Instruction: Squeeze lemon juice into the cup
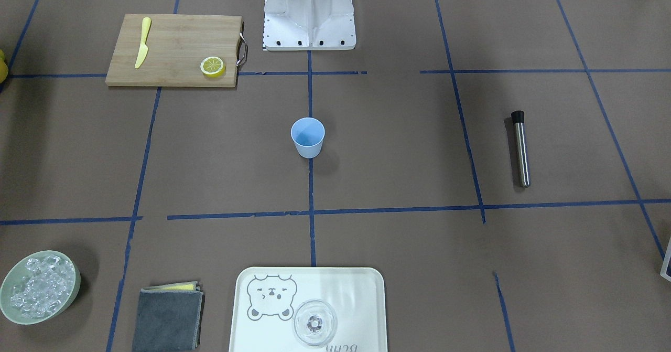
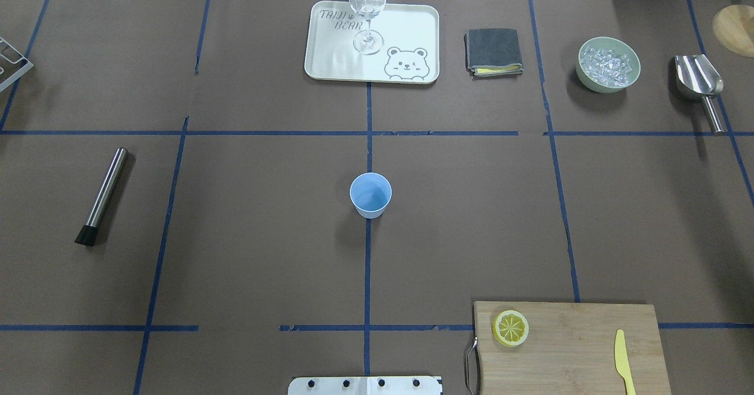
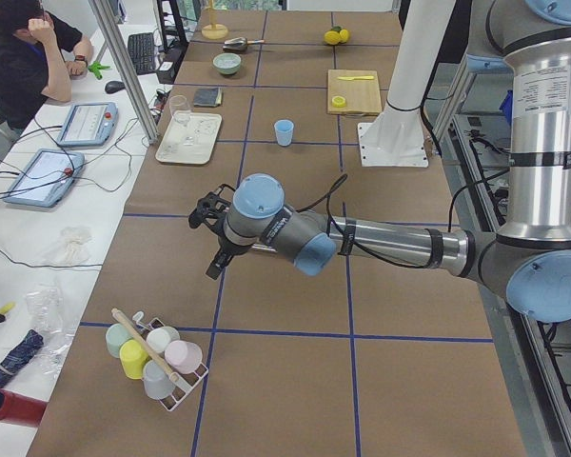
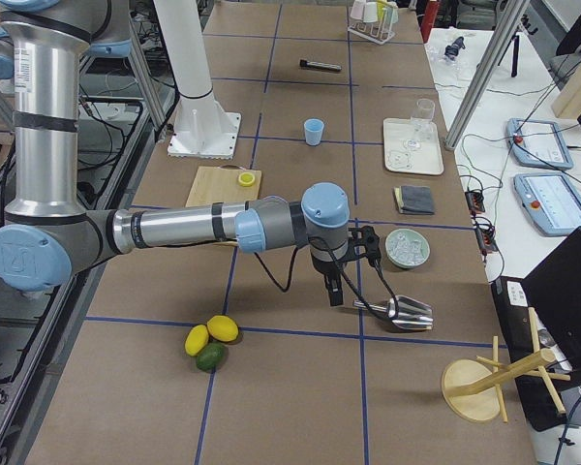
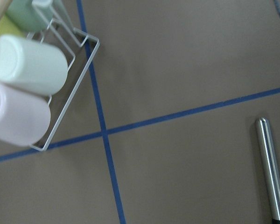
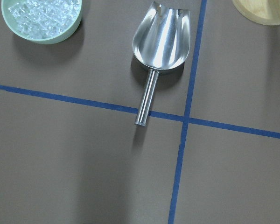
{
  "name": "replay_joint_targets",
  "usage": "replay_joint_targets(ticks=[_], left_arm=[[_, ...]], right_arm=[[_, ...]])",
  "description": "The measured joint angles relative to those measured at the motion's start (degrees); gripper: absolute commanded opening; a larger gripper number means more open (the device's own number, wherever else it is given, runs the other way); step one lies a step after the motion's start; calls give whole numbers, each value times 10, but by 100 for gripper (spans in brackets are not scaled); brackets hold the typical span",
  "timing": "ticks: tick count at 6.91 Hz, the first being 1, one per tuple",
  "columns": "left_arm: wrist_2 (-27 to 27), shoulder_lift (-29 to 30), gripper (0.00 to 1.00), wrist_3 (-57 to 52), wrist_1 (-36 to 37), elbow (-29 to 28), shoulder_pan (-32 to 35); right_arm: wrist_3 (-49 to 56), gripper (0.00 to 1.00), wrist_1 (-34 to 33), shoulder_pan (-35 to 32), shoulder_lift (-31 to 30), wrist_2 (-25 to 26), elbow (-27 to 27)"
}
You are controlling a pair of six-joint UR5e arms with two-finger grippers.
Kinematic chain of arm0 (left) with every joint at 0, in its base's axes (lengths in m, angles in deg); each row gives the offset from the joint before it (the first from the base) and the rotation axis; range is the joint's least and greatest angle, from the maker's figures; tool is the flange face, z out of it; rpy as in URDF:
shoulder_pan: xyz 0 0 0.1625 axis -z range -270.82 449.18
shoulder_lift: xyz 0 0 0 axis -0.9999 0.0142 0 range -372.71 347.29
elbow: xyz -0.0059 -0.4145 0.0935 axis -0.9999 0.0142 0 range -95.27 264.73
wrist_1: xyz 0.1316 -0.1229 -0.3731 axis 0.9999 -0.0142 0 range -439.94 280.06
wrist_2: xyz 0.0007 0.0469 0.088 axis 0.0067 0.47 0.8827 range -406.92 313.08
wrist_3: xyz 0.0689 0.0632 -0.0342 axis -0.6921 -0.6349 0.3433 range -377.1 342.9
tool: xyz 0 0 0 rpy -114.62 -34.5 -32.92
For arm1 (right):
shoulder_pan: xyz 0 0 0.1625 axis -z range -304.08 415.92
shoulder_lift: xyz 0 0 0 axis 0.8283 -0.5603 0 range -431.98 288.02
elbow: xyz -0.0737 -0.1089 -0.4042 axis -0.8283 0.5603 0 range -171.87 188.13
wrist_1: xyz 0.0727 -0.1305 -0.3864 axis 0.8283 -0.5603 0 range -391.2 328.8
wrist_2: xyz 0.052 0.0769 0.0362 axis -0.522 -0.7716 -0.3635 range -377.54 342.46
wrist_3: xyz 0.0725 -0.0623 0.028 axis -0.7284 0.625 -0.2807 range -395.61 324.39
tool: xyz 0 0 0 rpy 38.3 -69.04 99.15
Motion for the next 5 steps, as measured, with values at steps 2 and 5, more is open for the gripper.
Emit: replay_joint_targets(ticks=[2, 5], left_arm=[[4, -18, 100, 0, -84, -24, 1], [5, -87, 100, -2, -142, -12, 2]], right_arm=[[-20, 100, 5, 2, -2, -45, -28], [-187, 100, 90, 95, 1, -33, -108]])
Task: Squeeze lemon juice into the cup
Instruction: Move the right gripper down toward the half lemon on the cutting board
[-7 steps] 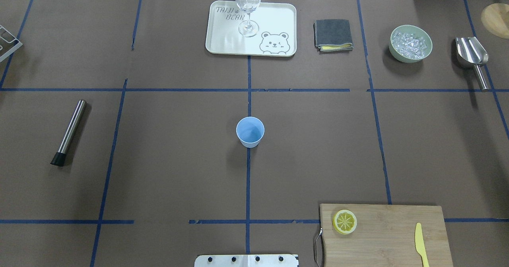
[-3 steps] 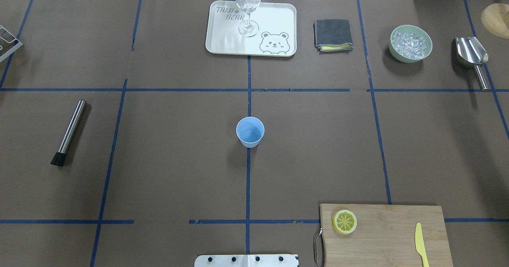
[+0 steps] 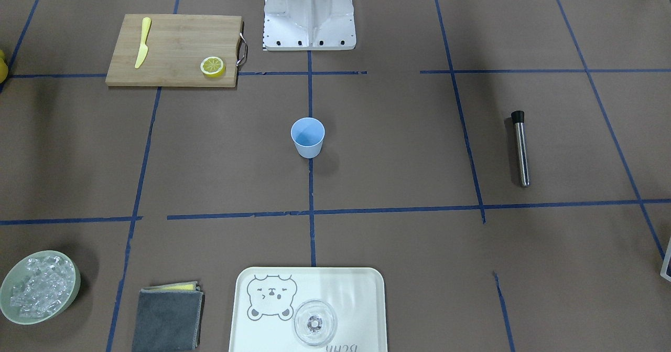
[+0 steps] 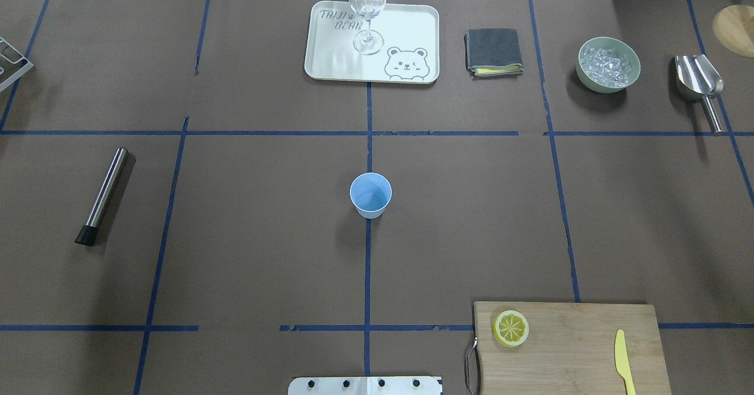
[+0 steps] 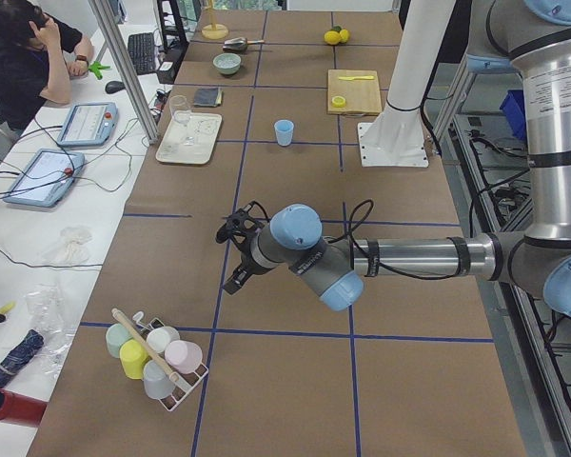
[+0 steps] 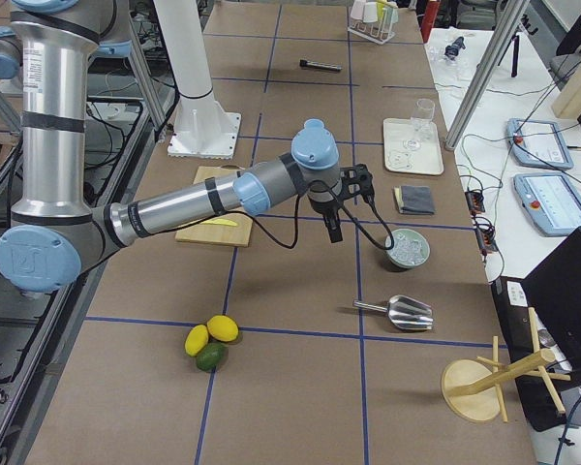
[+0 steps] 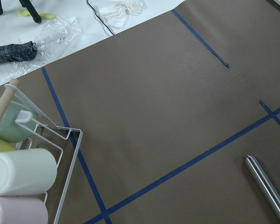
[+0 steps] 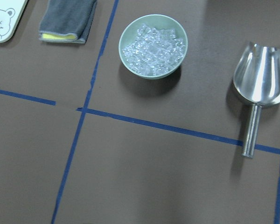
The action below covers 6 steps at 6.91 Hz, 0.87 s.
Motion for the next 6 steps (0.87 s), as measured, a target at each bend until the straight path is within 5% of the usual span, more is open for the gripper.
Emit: replay_joint_targets(ticks=[3, 4, 6], left_arm=[[70, -38, 100, -3, 7, 1, -16], [84, -39, 100, -4, 34, 3, -30], [81, -38, 100, -3, 100, -2, -38]], right_arm=[[-251, 100, 106, 229, 24, 181, -34], [-304, 100, 93, 287, 53, 208, -41], [-364, 100, -47, 391, 139, 272, -79]])
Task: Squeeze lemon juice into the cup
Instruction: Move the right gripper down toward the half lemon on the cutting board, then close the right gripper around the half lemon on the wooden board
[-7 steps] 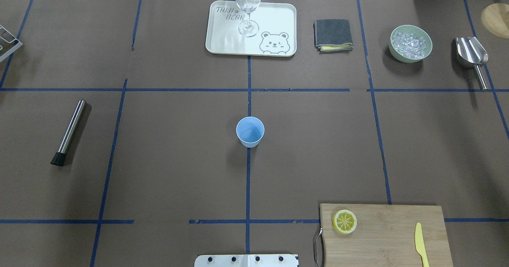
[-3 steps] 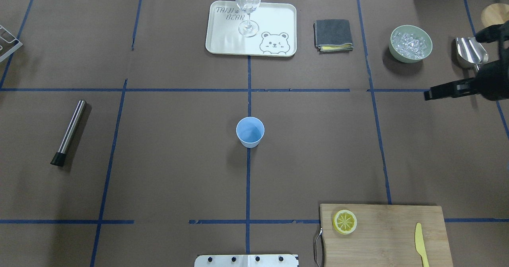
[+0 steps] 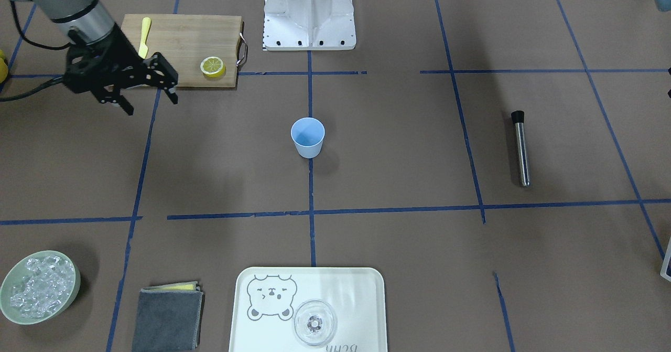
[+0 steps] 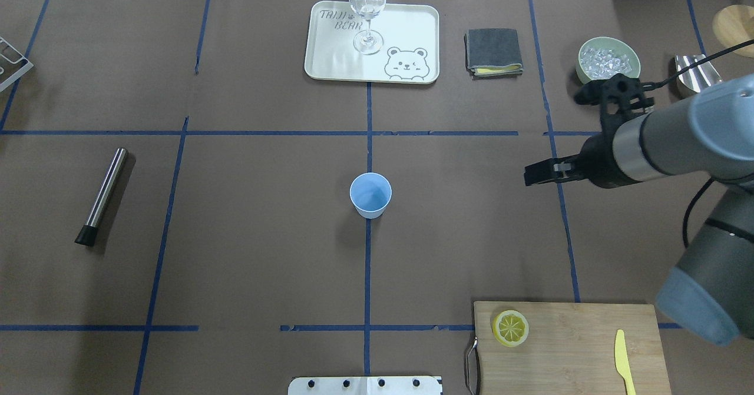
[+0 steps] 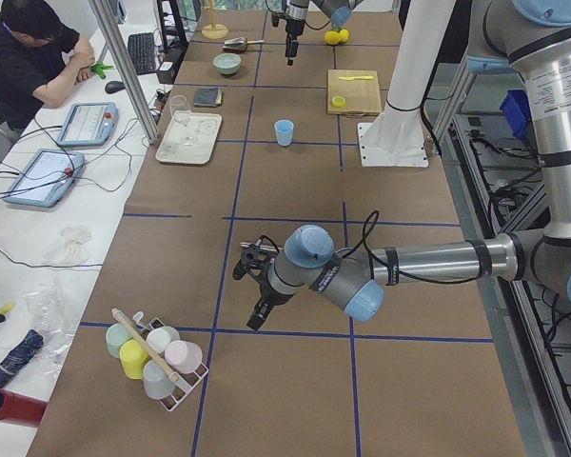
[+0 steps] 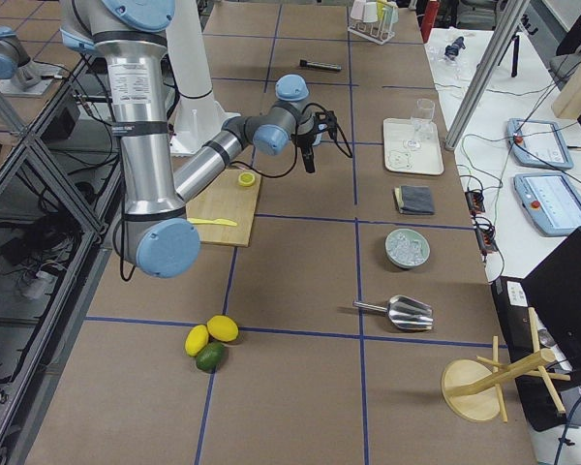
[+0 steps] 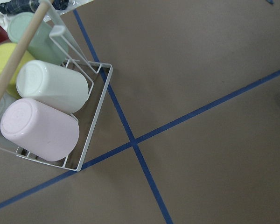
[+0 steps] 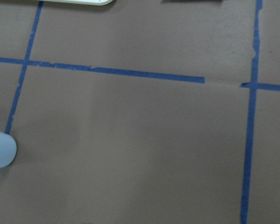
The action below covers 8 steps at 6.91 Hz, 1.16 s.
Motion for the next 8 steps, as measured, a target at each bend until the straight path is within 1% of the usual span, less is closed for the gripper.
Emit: replay_joint_targets(ticks=[1, 2, 3, 4, 5, 7, 8], left_arm=[[-6, 10, 100, 1, 68, -3, -1], [-9, 21, 100, -1, 124, -3, -1], [-10, 27, 100, -1, 149, -2, -1], [-11, 30, 100, -1, 159, 0, 0], [-12, 33, 100, -1, 162, 1, -1], [-16, 37, 100, -1, 162, 2, -1], [-24, 37, 100, -1, 161, 2, -1]], right_arm=[[-18, 100, -75, 48, 32, 32, -25], [-44, 100, -106, 94, 44, 63, -39], [-81, 100, -111, 144, 46, 108, -44], [-112, 100, -101, 195, 36, 157, -47], [-129, 100, -90, 236, 14, 196, -49], [-138, 100, -59, 294, -42, 238, -56], [-140, 100, -18, 315, -78, 255, -56]])
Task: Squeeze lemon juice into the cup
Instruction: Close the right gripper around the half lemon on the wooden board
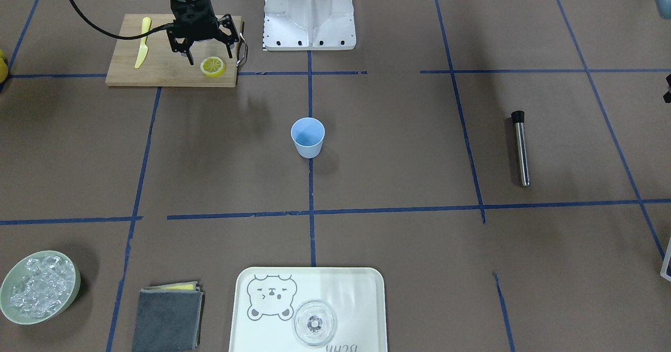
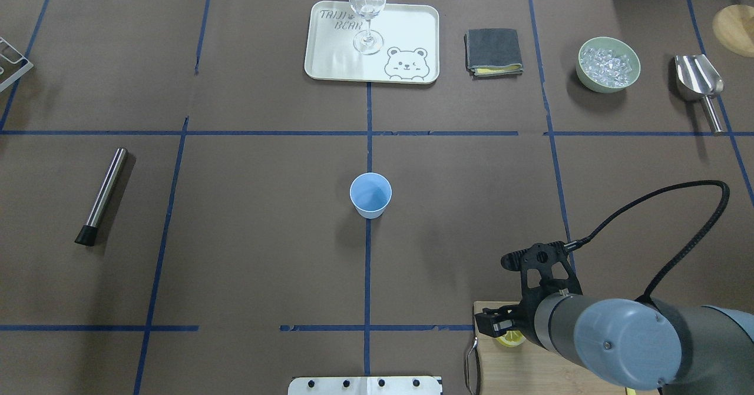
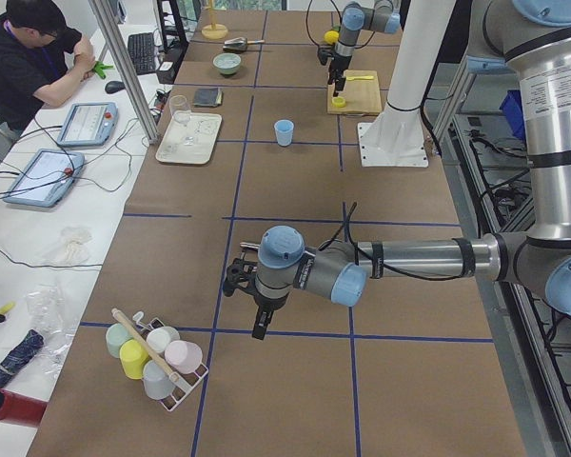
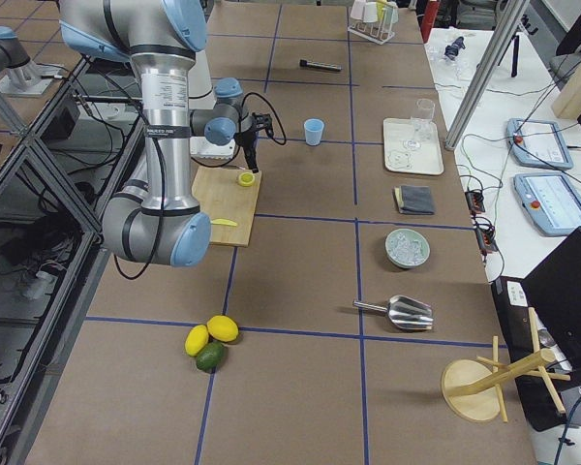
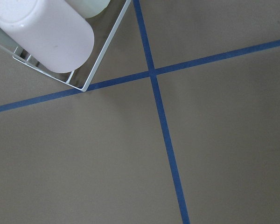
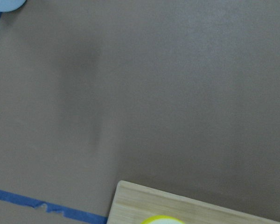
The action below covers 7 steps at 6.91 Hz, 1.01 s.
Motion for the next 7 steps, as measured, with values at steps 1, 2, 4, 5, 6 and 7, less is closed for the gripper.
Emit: replay_joint_targets(ticks=[1, 2, 4, 5, 6, 7], left_arm=[[-10, -1, 100, 0, -1, 0, 0], [-15, -1, 100, 0, -1, -1, 0], [-17, -2, 100, 0, -2, -4, 0], [-17, -2, 100, 0, -3, -5, 0], [-18, -2, 100, 0, -3, -6, 0], [-18, -3, 100, 0, -4, -6, 0]], right_arm=[[-5, 100, 36, 17, -28, 15, 1], [-11, 100, 51, 32, -39, 28, 4], [-16, 100, 59, 51, -41, 48, 18], [-17, 100, 59, 55, -39, 53, 26], [-17, 99, 60, 57, -38, 55, 33], [-17, 98, 60, 59, -36, 56, 36]])
